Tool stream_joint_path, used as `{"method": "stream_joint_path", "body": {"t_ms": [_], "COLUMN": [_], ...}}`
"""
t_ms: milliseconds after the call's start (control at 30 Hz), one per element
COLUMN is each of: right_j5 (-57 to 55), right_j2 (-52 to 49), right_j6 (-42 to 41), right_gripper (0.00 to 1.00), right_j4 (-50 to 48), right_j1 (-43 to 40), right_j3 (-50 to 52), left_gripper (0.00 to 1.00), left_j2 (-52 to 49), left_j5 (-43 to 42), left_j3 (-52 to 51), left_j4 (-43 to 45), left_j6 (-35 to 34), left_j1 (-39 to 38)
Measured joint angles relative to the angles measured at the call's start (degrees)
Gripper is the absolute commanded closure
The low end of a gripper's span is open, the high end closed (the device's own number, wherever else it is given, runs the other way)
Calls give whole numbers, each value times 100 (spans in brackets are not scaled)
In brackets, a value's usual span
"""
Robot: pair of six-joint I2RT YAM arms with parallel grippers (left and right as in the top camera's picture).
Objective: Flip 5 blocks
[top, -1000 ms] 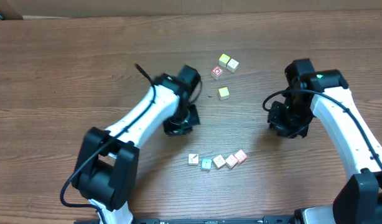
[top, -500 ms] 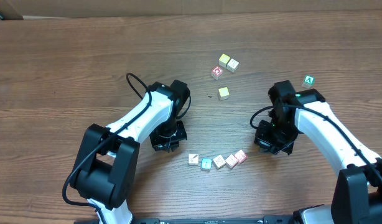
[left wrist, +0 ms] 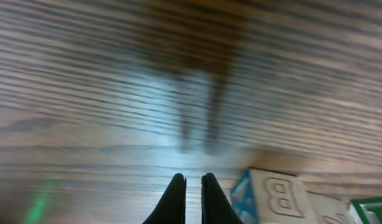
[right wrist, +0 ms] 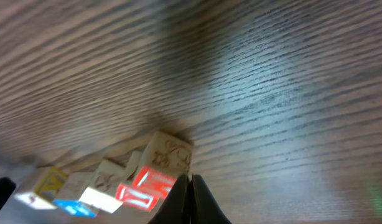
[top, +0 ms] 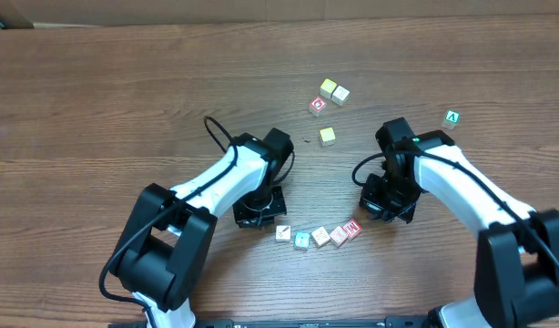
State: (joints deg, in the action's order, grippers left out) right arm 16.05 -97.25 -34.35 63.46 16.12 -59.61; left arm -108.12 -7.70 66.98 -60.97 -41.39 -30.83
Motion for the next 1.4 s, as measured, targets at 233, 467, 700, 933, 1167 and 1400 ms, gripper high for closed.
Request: {"method": "stream_joint_path", "body": {"t_ms": [233,467,700,933,1167,1400], "right_j5": [0,2,-15,-17,-13,2], "right_j2": [-356,-472,-472,-472,-472,-472], "right_j6": [-11,4,4,-2,-15,-15], "right_gripper": [96,96,96,96,96,96], "right_j4": [-46,-96,-131,-103,66,92], "right_j1": [0,17,367,527,527,555], "right_j3": [0,31,72,85,101,201], "left_gripper": [95,93,94,96,95,95], "left_j2": [0,0,0,0,0,0], "left_j5": [-66,-74,-151,-175,-173,-173], "left_j3": [0,0,0,0,0,0], "left_j4": [17,17,4,-101,-120,-118], "left_j6": [-20,-44,-66,-85,-219,-275], "left_j1": [-254,-448,-625,-660,-660,-660]}}
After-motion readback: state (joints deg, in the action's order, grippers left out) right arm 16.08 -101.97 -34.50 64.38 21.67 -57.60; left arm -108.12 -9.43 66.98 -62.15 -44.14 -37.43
